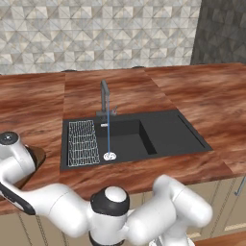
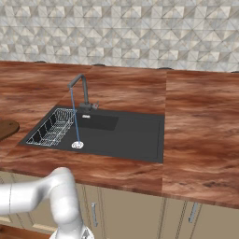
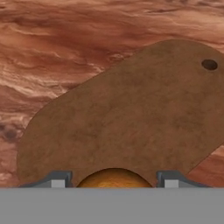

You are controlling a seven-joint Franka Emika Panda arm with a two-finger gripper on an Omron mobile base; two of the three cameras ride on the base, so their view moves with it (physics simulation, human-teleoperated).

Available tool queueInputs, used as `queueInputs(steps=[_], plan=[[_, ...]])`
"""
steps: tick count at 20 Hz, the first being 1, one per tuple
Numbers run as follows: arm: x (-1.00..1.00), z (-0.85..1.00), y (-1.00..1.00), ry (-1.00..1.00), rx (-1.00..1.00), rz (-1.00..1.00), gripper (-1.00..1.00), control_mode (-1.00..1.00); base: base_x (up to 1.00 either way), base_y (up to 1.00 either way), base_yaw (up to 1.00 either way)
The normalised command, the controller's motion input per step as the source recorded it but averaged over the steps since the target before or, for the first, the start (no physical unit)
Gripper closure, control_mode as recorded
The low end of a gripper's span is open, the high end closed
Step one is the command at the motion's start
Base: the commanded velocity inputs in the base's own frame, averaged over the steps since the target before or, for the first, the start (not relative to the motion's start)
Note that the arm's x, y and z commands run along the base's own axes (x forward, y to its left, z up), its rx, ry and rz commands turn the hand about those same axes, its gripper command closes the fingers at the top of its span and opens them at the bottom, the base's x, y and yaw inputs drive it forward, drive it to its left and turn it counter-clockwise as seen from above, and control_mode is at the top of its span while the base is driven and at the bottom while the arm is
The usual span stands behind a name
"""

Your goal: Pick the orange from the sink and place it on the cutting board to airdry. Then turn off the sink faucet.

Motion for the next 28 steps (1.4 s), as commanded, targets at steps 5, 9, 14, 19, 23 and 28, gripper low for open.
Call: queueInputs(steps=[5,9,14,19,23,28], plan=[[0.1,-0.26,0.12,0.0,0.0,0.0,1.0,-1.0,0.0,0.0,0.0],[0.08,-0.26,0.12,0.0,0.0,0.0,1.0,-1.0,0.0,0.0,0.0],[0.08,-0.26,0.15,0.0,0.0,0.0,1.0,-1.0,0.0,0.0,0.0],[0.1,-0.25,0.15,0.0,0.0,0.0,-1.0,-1.0,0.0,0.0,0.0],[0.02,-0.08,0.03,0.0,0.0,0.0,-1.0,-1.0,0.0,0.0,0.0],[0.0,0.35,-0.16,-0.09,0.0,0.0,-1.0,-1.0,0.0,0.0,0.0]])
